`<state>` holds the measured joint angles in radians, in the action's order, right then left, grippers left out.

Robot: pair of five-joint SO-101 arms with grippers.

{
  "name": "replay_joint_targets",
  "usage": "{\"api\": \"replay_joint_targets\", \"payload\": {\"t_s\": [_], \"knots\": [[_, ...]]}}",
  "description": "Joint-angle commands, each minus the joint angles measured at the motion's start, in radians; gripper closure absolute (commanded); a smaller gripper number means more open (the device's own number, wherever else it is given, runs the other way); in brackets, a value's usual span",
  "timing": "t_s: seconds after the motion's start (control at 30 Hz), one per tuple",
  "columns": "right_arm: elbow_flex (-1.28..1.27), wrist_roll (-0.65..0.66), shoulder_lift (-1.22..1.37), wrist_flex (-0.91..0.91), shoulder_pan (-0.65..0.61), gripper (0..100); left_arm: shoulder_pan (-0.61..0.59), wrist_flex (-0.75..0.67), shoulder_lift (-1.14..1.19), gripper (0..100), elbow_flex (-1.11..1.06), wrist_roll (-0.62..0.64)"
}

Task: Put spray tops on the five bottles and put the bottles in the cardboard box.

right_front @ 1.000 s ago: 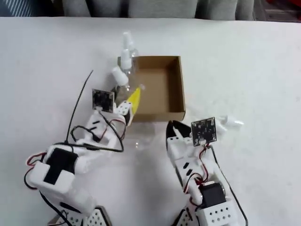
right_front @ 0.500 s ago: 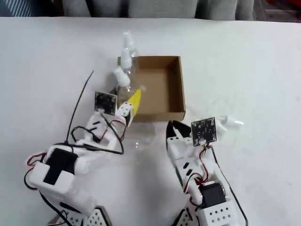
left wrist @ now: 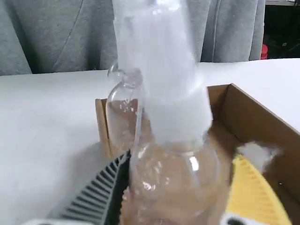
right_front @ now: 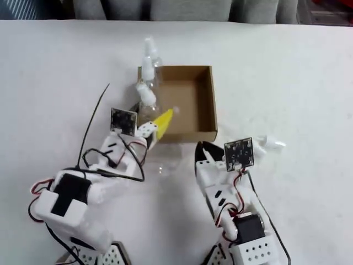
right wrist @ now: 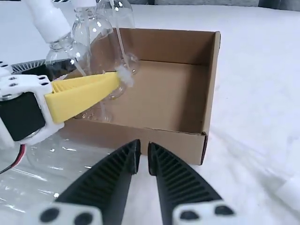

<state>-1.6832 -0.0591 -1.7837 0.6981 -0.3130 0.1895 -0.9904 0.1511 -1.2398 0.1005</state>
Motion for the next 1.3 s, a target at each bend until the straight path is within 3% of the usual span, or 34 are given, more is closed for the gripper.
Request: {"api": "replay_joint_targets", "payload": {"t_s": [0.0,0.4,0.6,0.93,1.27], "knots": [[-0.008,0.008,0.004,0.005,0.008,98.3,0.012,-0.026,-0.01,58,-0.005,-0.009],[-0.008,0.008,0.004,0.005,0.008,98.3,0.004,-0.032,-0.024,56,-0.006,-0.015],[-0.008,0.008,0.004,0.005,0.008,98.3,0.022,-0.025,-0.262,57,-0.158,-0.011],[-0.008,0.008,0.004,0.005,0.008,98.3,0.028,0.282,-0.578,57,-0.233,-0.008],[-0.008,0.008,0.004,0.005,0.008,98.3,0.033,0.307,-0.855,57,-0.414,-0.012]]}}
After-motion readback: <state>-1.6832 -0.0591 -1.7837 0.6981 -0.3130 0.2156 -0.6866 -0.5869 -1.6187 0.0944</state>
